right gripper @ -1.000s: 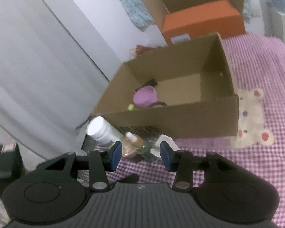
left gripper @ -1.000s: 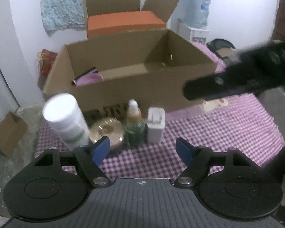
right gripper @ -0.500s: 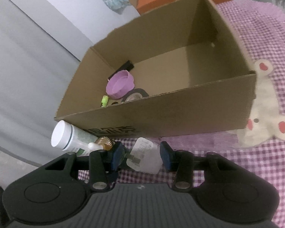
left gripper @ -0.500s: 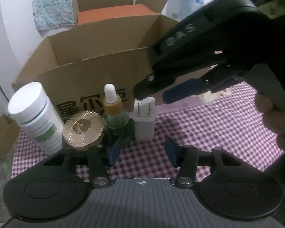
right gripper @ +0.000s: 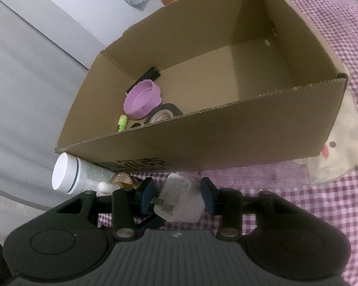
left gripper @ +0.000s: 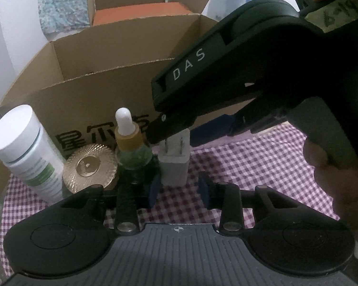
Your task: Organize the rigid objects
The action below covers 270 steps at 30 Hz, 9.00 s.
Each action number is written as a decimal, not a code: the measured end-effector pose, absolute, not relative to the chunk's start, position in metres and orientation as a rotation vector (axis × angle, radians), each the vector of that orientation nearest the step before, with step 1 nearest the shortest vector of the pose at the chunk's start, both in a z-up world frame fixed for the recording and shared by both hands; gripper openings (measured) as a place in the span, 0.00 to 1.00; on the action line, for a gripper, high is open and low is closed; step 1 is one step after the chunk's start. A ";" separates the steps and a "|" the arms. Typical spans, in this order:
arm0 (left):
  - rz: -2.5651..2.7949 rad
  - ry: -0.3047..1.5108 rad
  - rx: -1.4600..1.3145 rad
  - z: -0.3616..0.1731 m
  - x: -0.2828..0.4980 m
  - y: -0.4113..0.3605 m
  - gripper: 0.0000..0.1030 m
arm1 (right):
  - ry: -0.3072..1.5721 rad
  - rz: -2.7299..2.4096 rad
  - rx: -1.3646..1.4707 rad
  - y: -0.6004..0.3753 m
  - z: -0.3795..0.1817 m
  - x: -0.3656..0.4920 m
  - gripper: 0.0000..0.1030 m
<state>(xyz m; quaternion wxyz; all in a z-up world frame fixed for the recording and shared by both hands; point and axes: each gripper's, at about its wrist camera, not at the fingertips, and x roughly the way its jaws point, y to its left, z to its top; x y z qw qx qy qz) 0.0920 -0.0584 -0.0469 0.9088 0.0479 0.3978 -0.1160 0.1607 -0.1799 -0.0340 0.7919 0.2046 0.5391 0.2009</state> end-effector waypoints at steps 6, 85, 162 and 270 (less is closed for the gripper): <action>-0.224 0.818 0.102 -0.050 0.099 -0.063 0.30 | 1.166 0.421 0.451 -0.183 -0.034 0.161 0.44; -0.343 0.795 0.083 -0.027 0.062 -0.048 0.31 | 1.131 0.457 0.525 -0.217 -0.006 0.126 0.31; -0.159 0.977 0.021 0.022 0.264 -0.031 0.32 | 1.299 0.505 0.451 -0.141 -0.017 0.365 0.40; -0.195 0.763 0.197 -0.046 0.089 -0.055 0.31 | 0.976 0.574 0.241 -0.154 -0.012 0.147 0.26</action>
